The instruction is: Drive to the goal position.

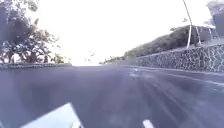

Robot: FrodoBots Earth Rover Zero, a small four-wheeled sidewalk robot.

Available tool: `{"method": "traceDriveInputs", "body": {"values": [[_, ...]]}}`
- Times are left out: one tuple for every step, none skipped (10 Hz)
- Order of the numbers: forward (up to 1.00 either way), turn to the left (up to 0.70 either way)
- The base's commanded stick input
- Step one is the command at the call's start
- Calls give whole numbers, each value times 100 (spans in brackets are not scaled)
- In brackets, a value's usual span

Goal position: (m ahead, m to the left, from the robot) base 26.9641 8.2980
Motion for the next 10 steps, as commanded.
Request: {"method": "traceDriveInputs", "body": {"values": [[70,0],[70,0],[70,0],[70,0],[70,0],[70,0],[70,0],[70,0],[70,0],[70,0]]}}
